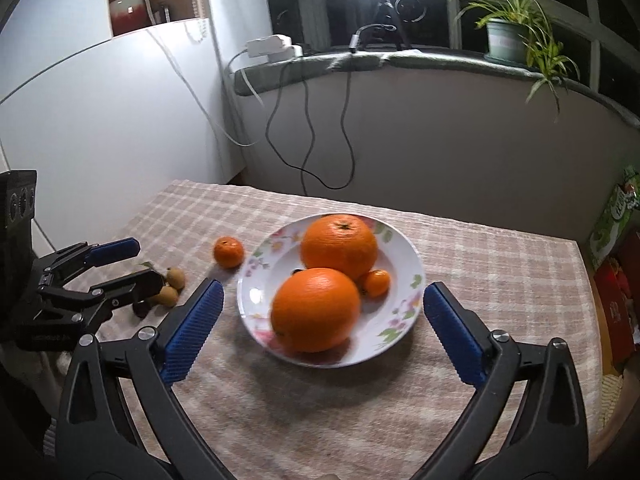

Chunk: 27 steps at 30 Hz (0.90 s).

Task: Organize fruits
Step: 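Move both open grippers back to the pile of small fruits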

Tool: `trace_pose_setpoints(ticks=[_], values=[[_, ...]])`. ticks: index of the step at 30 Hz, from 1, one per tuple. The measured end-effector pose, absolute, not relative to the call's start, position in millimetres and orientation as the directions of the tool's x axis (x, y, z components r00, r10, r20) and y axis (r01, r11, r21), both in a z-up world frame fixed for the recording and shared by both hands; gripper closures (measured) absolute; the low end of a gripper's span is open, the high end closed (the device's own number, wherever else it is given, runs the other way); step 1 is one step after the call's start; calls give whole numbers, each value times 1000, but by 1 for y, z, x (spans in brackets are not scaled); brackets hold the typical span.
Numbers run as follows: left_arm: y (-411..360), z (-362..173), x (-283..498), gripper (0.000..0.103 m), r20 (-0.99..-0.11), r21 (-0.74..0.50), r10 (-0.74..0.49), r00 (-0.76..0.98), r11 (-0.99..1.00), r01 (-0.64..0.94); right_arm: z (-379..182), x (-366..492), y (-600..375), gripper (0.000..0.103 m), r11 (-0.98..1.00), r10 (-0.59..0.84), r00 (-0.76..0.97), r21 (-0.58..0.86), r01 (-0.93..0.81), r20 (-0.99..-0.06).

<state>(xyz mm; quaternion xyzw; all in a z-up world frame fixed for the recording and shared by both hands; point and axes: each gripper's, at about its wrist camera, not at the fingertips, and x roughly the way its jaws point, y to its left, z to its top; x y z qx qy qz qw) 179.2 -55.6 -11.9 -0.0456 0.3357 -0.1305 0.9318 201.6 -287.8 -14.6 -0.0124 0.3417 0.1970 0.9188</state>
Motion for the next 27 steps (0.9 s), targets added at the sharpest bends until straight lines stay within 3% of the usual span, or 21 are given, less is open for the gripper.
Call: trace_pose_setpoints(ticks=[15, 20, 25, 27], values=[[36, -44, 138, 23, -653, -154, -136, 745, 987, 45, -30, 171, -202, 1, 810, 500, 590, 101, -578, -634], [51, -56, 139, 38, -668, -196, -162, 726, 980, 38, -44, 171, -168, 2, 770, 527, 536, 105, -629, -659], [59, -65, 147, 51, -675, -244, -204, 709, 969, 47, -59, 179, -143, 13, 749, 534, 493, 114, -653, -687], [62, -68, 152, 54, -677, -257, -216, 703, 965, 49, -66, 185, -135, 24, 745, 534, 469, 129, -655, -704]])
